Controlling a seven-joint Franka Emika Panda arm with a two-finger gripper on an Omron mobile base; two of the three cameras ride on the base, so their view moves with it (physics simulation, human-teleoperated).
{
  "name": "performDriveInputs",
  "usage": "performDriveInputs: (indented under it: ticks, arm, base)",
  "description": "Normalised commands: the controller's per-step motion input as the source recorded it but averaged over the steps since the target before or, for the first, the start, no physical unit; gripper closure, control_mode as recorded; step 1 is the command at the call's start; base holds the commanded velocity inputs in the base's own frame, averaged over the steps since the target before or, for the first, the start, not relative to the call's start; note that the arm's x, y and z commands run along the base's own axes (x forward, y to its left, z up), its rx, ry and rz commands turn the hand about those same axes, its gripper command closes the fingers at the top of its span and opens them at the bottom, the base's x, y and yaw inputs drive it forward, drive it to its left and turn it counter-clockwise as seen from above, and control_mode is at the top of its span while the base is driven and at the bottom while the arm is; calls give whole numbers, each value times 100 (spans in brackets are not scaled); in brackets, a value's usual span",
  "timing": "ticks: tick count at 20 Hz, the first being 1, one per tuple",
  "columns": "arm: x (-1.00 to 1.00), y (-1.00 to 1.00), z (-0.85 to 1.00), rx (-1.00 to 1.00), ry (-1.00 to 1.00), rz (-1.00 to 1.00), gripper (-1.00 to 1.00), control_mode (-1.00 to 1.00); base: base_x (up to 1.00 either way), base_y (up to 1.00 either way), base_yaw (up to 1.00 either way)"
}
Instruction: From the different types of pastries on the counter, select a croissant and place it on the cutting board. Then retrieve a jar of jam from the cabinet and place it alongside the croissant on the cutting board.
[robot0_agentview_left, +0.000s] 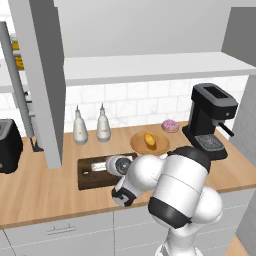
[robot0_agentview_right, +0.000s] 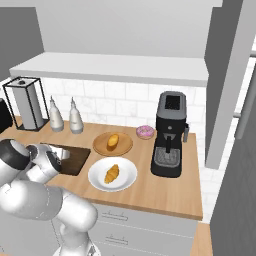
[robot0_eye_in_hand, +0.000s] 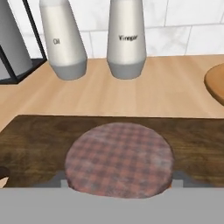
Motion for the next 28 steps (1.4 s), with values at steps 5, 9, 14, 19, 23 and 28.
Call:
performDriveInputs:
  ticks: [5,9,14,19,23,28]
  arm:
    - [0,-15,-34,0,0,0,100,-100]
    - [0,-13,-52,1,0,0,100,-100]
    - [0,0,0,0,0,0,100,-100]
    - [0,0,-1,0,0,0,-100,-100]
    - [0,0,-2,0,0,0,-100,-100]
    - [0,0,0,0,0,0,-100,-100]
  base:
    - [0,0,0]
    - [0,0,0]
    - [0,0,0]
    - [0,0,0]
    - [0,0,0]
    - [0,0,0]
